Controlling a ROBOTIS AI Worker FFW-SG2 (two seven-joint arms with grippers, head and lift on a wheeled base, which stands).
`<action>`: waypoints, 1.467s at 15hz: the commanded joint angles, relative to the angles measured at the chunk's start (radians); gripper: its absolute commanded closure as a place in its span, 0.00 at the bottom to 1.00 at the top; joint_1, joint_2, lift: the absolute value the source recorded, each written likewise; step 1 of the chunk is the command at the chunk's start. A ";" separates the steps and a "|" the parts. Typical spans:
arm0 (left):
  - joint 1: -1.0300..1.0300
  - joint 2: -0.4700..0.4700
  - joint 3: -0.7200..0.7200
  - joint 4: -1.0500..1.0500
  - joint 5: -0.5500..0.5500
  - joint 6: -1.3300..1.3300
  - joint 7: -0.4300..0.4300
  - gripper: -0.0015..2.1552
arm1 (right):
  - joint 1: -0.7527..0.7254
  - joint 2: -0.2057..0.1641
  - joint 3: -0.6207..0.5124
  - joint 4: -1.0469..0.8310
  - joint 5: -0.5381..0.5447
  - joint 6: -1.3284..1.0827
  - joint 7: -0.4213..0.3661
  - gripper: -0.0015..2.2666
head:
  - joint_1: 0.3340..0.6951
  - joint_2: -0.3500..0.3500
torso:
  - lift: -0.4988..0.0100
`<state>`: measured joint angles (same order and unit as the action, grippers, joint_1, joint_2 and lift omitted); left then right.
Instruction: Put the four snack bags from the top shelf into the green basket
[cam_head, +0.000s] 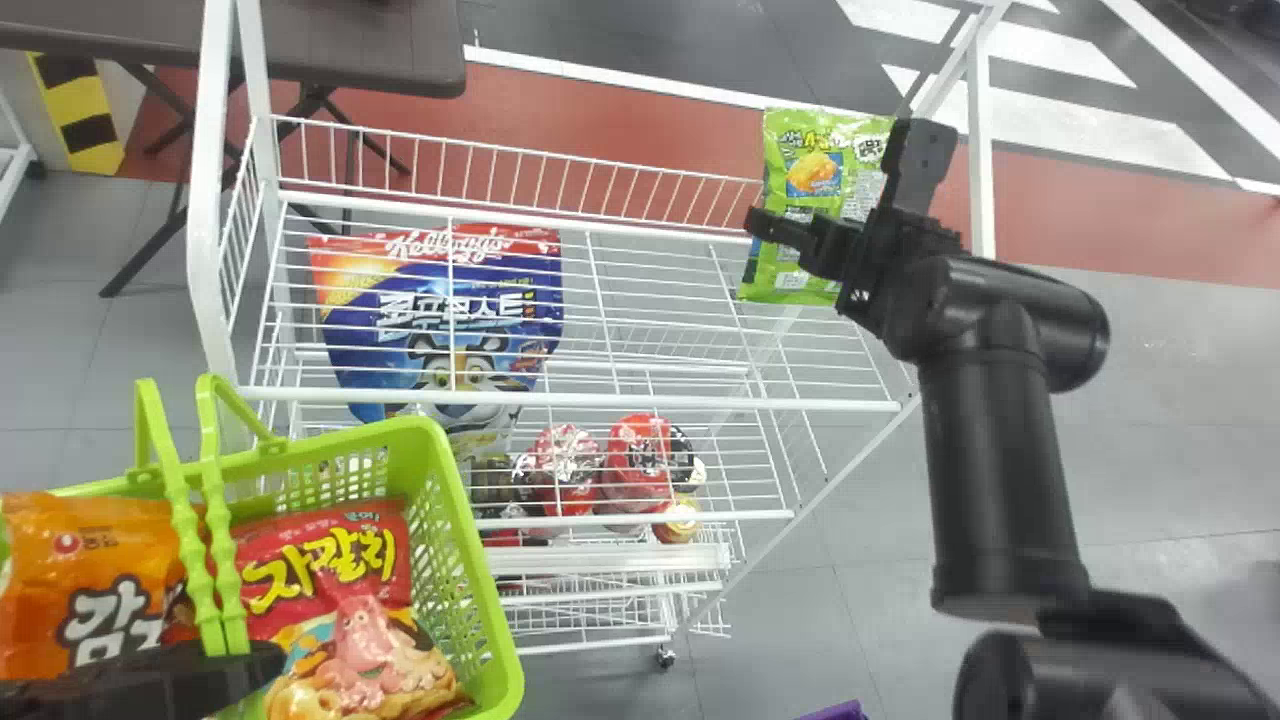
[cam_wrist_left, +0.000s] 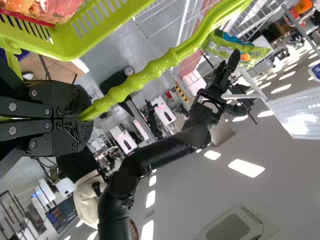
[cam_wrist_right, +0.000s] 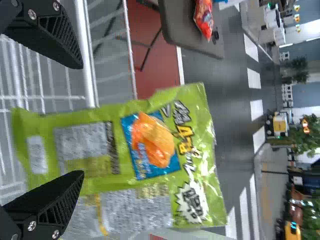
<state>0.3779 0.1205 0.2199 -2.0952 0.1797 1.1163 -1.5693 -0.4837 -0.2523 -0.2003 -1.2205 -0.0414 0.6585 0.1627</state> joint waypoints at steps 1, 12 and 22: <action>-0.002 -0.001 0.002 0.012 0.000 -0.003 -0.011 1.00 | -0.104 0.018 0.016 0.199 0.120 -0.116 -0.015 0.02 | 1.00 0.00 | 0.97; -0.011 -0.001 0.004 0.029 -0.002 -0.003 -0.011 1.00 | -0.070 0.058 -0.013 0.107 0.169 -0.015 -0.083 1.00 | 1.00 0.00 | 0.97; -0.011 -0.001 0.032 0.020 0.006 -0.003 -0.011 1.00 | 0.390 0.067 -0.033 -0.950 -0.437 0.780 -0.081 1.00 | 1.00 0.06 | 0.97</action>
<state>0.3679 0.1197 0.2500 -2.0723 0.1856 1.1130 -1.5692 -0.1503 -0.1919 -0.2438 -2.0388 -0.3617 1.3004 0.0825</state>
